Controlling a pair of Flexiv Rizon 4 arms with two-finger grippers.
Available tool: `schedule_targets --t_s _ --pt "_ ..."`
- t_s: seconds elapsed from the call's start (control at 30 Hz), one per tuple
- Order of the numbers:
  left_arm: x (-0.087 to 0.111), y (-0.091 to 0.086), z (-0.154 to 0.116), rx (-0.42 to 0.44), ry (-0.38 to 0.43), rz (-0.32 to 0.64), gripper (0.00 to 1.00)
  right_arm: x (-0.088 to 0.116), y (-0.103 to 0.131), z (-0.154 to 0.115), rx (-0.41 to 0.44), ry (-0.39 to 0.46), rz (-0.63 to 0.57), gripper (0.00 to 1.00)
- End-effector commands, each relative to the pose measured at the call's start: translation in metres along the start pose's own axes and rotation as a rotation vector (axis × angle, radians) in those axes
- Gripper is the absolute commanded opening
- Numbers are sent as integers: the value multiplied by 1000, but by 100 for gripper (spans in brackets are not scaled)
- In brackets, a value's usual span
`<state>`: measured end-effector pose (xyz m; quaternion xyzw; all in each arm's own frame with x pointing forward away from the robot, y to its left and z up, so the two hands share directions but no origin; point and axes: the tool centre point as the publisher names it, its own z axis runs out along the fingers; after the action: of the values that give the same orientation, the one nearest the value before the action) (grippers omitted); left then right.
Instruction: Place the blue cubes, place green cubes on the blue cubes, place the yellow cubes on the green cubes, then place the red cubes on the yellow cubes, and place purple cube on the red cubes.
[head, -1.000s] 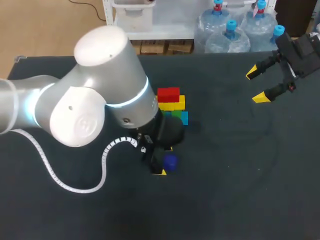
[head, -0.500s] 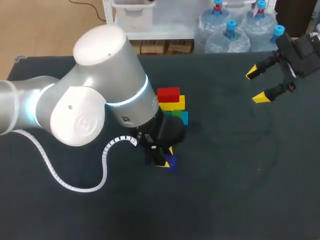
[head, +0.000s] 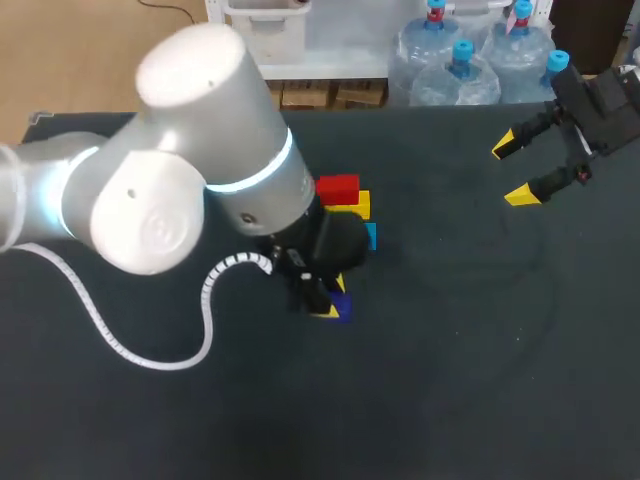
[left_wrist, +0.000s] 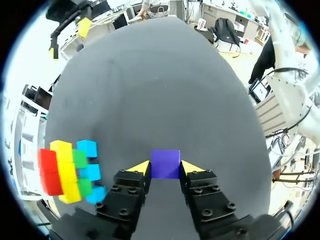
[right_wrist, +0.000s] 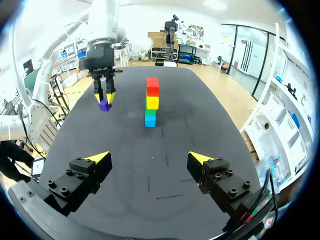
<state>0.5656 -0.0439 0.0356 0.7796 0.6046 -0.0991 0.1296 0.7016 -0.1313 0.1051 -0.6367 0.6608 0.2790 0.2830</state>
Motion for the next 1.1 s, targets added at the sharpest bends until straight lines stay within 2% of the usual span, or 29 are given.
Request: schedule_targets --t_s 0.03,0.17,0.23,0.37,0.57,0.7,0.9,1.1 --pt "6 -6 -38 -8 -9 -11 0 0 0 0 0 -1 -1 100" --pt "7 -2 -74 -25 -41 -34 0 0 0 0 0 -1 -1 100" --pt "7 1 -93 -43 -86 -61 0 0 0 0 0 -1 -1 100" --pt "13 12 -120 -73 -93 -77 0 0 0 0 0 -1 -1 100" --pt "23 44 -150 -108 -46 -83 0 0 0 0 0 -1 -1 100" --pt "23 66 -170 -160 -33 -85 0 0 0 0 0 -1 -1 100" --pt "15 91 -178 -182 -6 -64 0 0 0 0 0 -1 -1 100" --pt "5 115 -165 -163 30 -74 0 0 0 0 0 -1 -1 100"
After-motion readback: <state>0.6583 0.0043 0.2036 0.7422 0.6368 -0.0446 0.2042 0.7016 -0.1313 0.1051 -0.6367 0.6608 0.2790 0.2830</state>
